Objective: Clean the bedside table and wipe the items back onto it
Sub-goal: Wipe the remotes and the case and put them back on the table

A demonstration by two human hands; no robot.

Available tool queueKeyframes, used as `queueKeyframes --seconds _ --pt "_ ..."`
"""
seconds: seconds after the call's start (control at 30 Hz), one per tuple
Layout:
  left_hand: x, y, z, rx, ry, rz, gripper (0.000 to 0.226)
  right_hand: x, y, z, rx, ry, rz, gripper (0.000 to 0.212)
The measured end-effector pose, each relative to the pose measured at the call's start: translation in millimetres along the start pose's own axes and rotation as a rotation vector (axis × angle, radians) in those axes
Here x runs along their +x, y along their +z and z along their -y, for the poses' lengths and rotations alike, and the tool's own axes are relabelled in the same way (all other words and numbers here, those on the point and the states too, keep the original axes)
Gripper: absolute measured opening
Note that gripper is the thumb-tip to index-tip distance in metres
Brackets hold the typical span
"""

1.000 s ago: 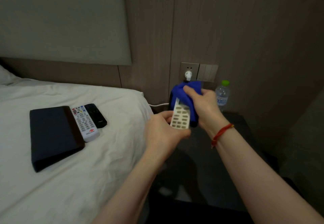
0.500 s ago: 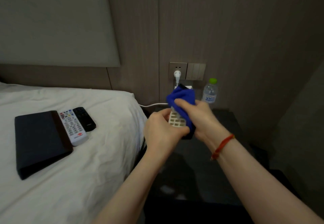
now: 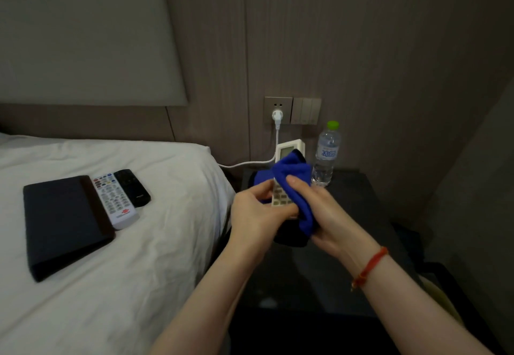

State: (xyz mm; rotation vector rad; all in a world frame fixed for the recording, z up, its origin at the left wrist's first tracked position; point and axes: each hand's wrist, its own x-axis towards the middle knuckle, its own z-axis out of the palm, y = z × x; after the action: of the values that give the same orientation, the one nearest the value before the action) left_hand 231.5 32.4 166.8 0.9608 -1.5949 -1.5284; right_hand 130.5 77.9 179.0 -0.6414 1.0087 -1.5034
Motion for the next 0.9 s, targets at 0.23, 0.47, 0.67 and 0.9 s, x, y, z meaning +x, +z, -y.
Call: queueKeyframes --seconds 0.23,0.47,0.67,0.9 --pt "15.8 -5.4 -15.3 0.098 -0.124 -0.027 0.044 4.4 -16.0 -11.4 -0.519 -0.235 -0.259 0.011" --pt "31.1 2.6 -42.9 0.152 -0.047 0.002 0.032 -3.3 -9.4 -16.4 -0.966 -0.365 -0.218 0.01" --pt "31.4 -0.1 -39.2 -0.229 -0.165 -0.069 0.016 -12.0 -6.6 -17.9 -1.082 -0.395 -0.283 0.026" --pt "32.7 0.0 -28.0 -0.539 -0.275 -0.001 0.022 -28.3 -10.7 -22.8 -1.346 -0.527 -0.334 0.055"
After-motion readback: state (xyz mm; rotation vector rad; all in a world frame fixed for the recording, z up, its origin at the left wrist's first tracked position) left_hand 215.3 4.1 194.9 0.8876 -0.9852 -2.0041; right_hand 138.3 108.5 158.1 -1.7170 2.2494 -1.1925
